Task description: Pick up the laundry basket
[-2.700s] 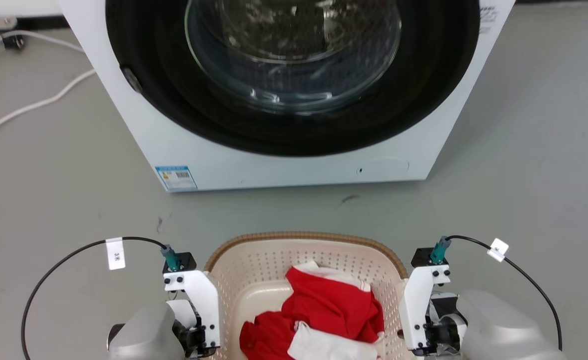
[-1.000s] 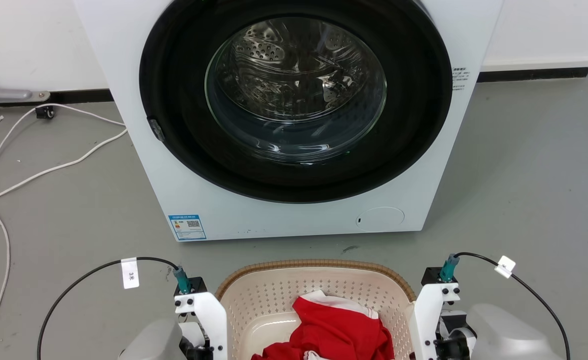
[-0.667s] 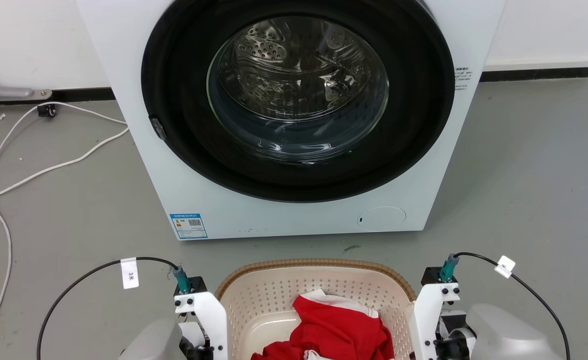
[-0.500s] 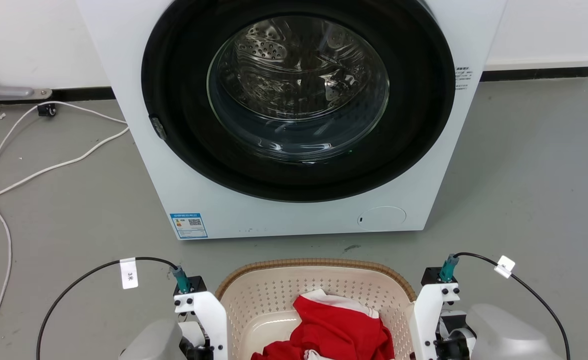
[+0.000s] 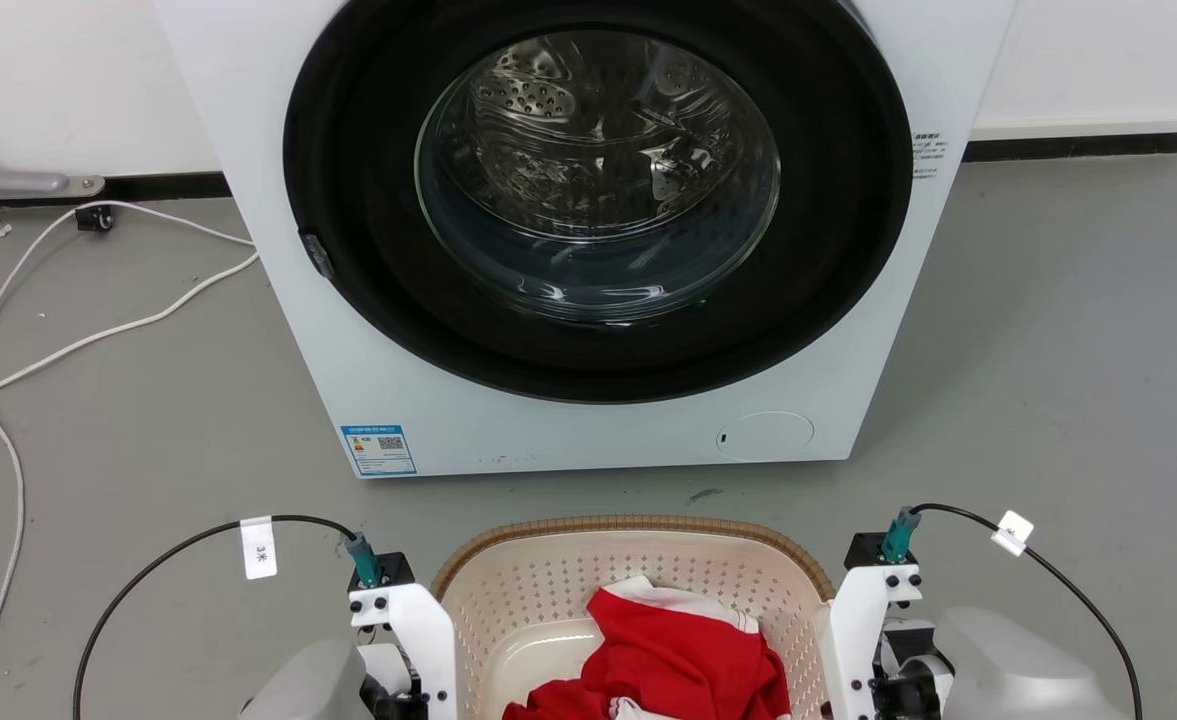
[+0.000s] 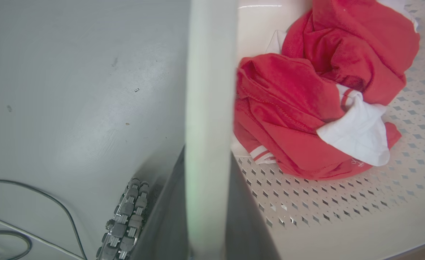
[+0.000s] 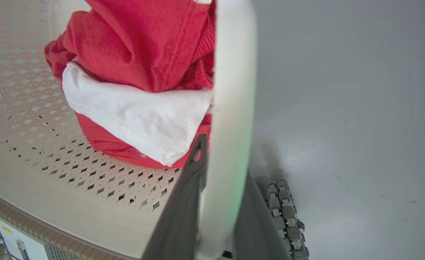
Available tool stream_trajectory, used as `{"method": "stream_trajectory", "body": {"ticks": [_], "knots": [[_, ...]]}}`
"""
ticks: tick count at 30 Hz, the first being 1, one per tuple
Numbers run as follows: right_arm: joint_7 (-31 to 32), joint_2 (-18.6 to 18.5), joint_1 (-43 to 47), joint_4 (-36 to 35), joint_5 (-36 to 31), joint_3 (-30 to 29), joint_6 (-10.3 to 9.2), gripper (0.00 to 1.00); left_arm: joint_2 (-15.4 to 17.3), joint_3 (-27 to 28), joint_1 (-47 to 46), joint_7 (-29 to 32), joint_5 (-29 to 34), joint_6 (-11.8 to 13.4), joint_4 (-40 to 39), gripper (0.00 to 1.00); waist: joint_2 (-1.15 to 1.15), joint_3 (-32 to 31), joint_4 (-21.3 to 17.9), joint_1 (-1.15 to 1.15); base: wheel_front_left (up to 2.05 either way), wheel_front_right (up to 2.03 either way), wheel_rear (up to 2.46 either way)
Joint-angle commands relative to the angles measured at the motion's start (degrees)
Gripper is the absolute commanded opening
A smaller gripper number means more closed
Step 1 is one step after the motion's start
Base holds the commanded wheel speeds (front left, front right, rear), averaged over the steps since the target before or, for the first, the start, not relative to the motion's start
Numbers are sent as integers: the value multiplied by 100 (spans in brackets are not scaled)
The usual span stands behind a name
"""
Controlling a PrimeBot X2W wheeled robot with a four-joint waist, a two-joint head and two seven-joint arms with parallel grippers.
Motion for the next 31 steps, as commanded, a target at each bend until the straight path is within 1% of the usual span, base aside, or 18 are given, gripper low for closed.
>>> {"method": "stream_trajectory", "body": {"ticks": [1, 31], "knots": [[-17, 201, -71, -78, 50, 10, 93, 0, -142, -4, 17, -36, -72, -40, -60, 0, 0, 0, 5, 0, 0, 0, 0], [-79, 234, 45, -71, 185, 166, 93, 0, -149, -147, 94, -230, -211, -19, -62, 0, 0, 2, 14, 0, 0, 0, 0]]}}
